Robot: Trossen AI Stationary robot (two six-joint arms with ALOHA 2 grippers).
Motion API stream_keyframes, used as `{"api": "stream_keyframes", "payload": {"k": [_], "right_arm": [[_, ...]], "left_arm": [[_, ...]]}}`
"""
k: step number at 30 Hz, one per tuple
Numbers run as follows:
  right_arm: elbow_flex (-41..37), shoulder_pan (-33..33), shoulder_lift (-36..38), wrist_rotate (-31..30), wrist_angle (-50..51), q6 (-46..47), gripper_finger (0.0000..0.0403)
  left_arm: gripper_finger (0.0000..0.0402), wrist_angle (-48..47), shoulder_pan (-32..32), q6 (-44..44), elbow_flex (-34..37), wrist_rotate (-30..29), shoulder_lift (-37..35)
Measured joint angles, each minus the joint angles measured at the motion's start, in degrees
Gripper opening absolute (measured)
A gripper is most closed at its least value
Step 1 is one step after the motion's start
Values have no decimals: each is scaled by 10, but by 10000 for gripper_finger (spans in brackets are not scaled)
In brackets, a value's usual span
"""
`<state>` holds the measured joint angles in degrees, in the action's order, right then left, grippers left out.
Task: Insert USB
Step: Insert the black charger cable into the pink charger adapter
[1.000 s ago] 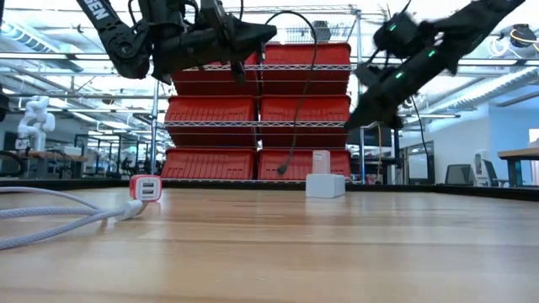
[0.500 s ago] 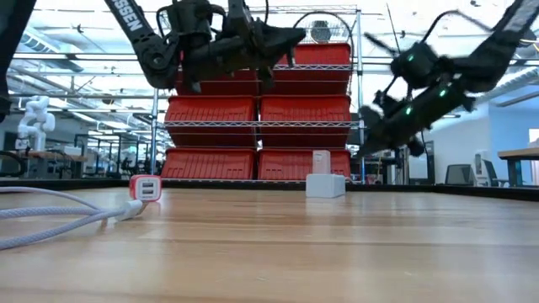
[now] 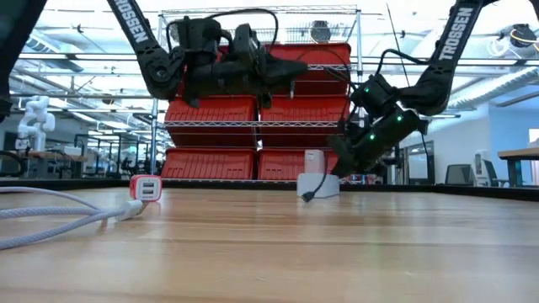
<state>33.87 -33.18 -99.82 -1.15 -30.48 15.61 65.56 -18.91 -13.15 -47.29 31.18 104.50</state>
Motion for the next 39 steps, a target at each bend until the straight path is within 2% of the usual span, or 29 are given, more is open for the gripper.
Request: {"api": "stream_keyframes", "payload": {"k": [4,9,17,22,26,34,39], "right_arm": [[0,17,0,15,-1,28,0],[-2,43,4,24,-1,52,0],[-2,56,4,-27,-2,99,0],[-3,59,3,-34,-7,119,0],[-3,66,3,-49,-11,125,0],[-3,71,-11,-62,-43,148,0],[-2,73,-24,-65,-62,167,0]], "left_arm": [[6,1,4,0,0,-34,17],[6,30,18,0,0,-135,41],[6,77,69,9,0,-274,90],[6,75,82,41,0,-358,96],[6,74,85,56,0,-391,96],[6,88,96,60,0,-414,115],[6,110,99,56,0,-455,131]]}}
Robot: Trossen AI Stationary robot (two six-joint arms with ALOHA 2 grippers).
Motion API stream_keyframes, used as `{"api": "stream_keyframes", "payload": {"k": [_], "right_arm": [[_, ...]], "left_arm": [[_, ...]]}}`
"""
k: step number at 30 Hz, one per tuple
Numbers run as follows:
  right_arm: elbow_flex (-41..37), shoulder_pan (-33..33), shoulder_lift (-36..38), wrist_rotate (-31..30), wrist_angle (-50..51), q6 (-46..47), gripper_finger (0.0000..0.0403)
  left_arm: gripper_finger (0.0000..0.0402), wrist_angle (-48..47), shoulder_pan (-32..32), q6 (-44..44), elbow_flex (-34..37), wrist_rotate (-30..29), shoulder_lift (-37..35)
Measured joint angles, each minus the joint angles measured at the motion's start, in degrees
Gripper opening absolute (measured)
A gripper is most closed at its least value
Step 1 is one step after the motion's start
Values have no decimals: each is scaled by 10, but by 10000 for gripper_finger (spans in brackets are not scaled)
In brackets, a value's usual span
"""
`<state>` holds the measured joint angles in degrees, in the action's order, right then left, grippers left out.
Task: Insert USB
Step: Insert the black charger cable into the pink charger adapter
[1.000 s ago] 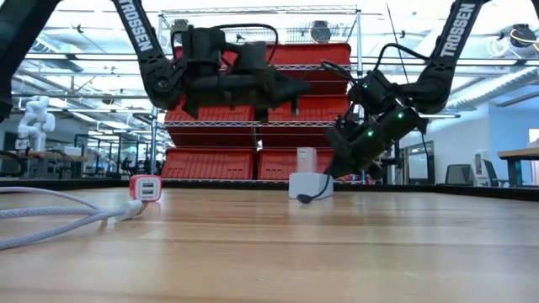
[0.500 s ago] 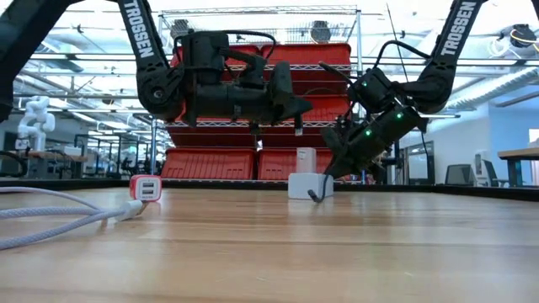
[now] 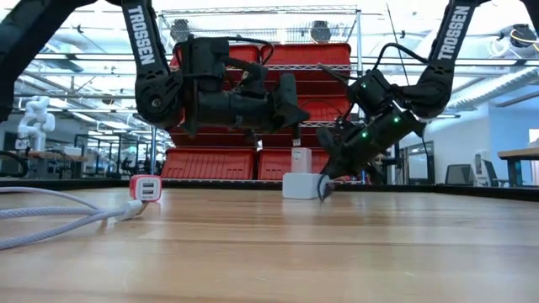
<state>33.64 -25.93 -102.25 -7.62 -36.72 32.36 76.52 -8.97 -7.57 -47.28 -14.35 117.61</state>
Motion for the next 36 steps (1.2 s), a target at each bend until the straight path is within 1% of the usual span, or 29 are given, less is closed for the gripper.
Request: {"api": "stream_keyframes", "payload": {"k": [4,12,19,25,31,36], "right_arm": [[0,6,-9,-6,-22,11,0],[25,18,-32,-18,-25,15,0],[26,18,-33,-25,-24,14,0],[26,18,-33,-27,-21,9,0],[26,18,-33,-28,-19,9,0],[26,18,-33,-29,-16,4,0]], "left_arm": [[6,6,0,-10,0,-24,8],[6,13,1,-9,-4,-25,9],[6,1,10,22,-4,-25,9],[6,-1,13,66,-4,-25,9],[6,-3,11,71,-4,-4,9],[6,-10,-4,80,-4,44,4]]}}
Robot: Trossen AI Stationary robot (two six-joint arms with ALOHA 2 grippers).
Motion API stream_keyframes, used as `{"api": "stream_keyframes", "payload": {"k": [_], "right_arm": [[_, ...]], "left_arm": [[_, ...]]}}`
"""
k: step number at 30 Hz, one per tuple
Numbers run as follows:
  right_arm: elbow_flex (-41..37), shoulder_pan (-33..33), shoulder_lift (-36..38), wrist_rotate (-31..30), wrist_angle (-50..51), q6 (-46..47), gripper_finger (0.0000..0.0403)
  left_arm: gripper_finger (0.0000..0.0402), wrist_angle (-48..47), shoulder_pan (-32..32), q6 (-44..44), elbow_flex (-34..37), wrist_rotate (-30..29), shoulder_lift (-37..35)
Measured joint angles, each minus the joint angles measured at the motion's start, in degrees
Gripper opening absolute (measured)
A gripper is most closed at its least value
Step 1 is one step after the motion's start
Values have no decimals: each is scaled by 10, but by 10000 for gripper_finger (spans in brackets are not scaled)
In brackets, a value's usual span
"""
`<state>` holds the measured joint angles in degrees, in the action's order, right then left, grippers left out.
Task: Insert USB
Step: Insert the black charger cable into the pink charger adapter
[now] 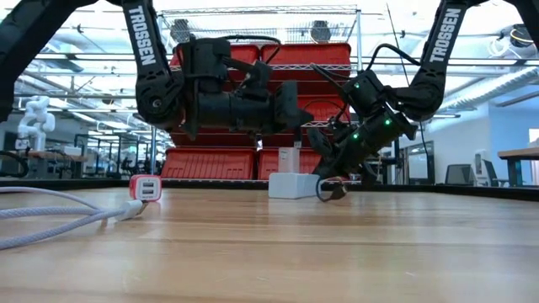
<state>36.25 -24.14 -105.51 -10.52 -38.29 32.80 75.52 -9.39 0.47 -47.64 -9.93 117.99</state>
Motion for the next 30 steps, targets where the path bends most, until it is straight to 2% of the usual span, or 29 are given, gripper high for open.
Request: {"api": "stream_keyframes", "payload": {"k": [14,30], "right_arm": [[0,2,1,0,6,-4,0],[0,2,1,0,7,-5,0]], "left_arm": [[6,-54,-22,-1,7,40,-27],[5,-43,-29,0,21,47,-29]]}}
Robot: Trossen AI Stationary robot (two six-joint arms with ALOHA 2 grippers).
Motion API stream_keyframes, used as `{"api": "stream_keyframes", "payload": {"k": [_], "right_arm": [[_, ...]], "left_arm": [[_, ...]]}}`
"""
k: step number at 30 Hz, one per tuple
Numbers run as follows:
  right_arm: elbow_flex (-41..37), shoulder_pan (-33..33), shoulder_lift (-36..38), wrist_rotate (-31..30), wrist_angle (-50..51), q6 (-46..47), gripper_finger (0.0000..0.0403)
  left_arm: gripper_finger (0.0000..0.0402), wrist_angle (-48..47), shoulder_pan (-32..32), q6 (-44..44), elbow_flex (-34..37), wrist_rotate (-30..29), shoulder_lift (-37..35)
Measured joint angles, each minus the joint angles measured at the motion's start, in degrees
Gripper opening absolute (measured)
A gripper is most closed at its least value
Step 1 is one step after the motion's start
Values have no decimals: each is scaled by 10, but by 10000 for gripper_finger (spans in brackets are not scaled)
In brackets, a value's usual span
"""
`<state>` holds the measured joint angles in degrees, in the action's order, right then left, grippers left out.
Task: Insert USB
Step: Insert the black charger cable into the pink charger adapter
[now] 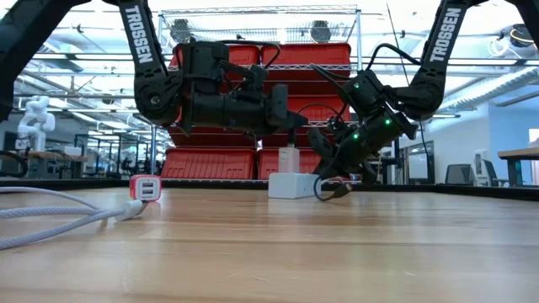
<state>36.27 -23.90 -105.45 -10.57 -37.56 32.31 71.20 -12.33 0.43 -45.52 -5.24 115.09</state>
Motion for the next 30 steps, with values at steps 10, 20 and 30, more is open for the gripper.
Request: {"api": "stream_keyframes", "payload": {"k": [10,20,30], "right_arm": [[0,0,0,1,0,-2,0],[0,0,0,3,0,-2,0],[0,0,0,4,1,-4,0]], "left_arm": [[5,-29,-2,2,-1,36,-2],[5,-27,-1,-1,28,18,-3],[5,-36,0,-1,39,5,-2]]}}
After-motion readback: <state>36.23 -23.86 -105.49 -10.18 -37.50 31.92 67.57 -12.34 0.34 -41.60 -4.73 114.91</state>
